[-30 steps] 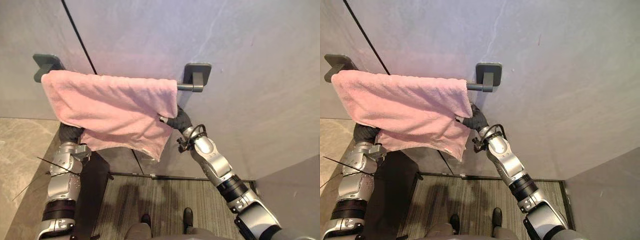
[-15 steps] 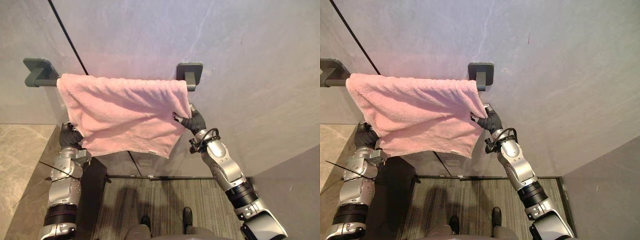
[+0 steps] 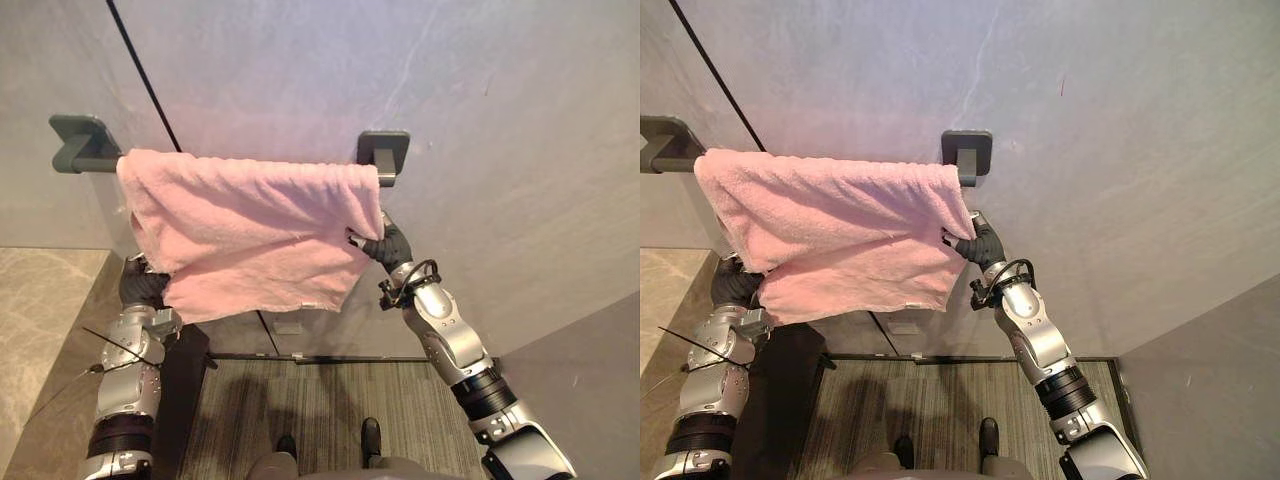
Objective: Organize washtable
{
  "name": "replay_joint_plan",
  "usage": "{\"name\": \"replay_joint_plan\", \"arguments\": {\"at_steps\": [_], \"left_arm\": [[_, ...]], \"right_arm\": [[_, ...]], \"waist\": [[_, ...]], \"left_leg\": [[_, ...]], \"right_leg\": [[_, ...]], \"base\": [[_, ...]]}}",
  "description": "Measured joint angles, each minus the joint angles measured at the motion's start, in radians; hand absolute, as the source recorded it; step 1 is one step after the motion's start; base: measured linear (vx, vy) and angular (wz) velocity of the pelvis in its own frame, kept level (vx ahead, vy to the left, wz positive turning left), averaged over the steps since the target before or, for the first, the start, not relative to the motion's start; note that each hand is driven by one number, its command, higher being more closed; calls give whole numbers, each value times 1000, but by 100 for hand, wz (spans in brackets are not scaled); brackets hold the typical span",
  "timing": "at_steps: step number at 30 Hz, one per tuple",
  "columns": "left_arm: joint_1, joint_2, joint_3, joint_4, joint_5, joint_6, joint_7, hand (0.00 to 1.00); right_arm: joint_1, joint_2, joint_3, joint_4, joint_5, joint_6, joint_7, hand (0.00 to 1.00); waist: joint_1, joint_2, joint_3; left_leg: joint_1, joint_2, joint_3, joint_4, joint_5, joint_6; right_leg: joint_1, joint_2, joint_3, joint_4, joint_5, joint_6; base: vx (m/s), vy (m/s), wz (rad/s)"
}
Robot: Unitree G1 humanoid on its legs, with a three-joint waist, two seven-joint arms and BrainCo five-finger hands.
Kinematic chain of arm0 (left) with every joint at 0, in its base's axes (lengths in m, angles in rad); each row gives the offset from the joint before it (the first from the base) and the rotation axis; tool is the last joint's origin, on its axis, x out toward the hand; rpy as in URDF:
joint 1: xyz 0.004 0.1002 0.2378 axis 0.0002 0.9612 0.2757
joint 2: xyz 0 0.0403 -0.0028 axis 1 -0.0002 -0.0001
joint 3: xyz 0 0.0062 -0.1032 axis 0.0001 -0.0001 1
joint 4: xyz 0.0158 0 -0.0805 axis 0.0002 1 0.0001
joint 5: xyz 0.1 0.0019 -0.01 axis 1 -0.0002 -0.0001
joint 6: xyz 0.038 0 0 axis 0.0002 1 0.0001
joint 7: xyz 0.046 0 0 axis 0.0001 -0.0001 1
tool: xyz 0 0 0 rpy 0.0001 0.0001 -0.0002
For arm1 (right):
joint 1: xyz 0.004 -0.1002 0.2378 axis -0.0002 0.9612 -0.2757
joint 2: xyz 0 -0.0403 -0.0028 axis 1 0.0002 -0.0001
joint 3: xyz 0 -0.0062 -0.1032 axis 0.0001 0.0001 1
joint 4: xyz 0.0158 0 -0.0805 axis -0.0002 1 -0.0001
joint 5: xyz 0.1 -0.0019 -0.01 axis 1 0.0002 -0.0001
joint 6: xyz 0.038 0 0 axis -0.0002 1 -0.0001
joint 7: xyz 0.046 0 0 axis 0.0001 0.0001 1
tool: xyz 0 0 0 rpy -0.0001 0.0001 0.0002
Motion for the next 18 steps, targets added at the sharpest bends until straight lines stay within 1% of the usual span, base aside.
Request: {"name": "replay_joint_plan", "arguments": {"at_steps": [3, 5, 10, 17, 18], "left_arm": [[-49, 19, 11, 73, -1, 0, 6, 100], [-81, 30, 22, 113, -1, 0, 16, 100], [-131, 102, 25, 177, -1, -1, 19, 100], [-167, 115, 30, 249, -1, -1, 18, 100], [-175, 115, 30, 263, -1, -1, 18, 0]], "right_arm": [[-52, -24, 54, 9, 2, 0, 1, 100], [-85, -24, 81, 16, 6, 0, 1, 100], [-129, -30, 135, 16, 17, -3, 5, 100], [-149, -40, 181, 35, 42, -5, 5, 100], [-150, -40, 184, 44, 42, -5, 5, 100]], "waist": [[2, 0, -1], [2, -1, -1], [5, -4, -4], [7, -7, -6], [8, -7, -6]], "left_leg": [[0, 0, -3, 1, 1, -1], [0, 1, -4, 2, 1, -1], [-3, 0, -9, 2, 1, -1], [-6, -2, -11, 4, 1, -1], [-6, -1, -11, 4, 1, -1]], "right_leg": [[2, 1, -2, 0, 2, 0], [2, 2, -2, 0, 2, -1], [2, 3, -5, 2, 3, -2], [1, 3, -2, 2, 3, -2], [1, 4, -1, 2, 3, -2]], "base": [[0, 0, 0], [0, 0, 0], [0, 0, 2], [0, 0, 1], [0, 0, 0]]}}
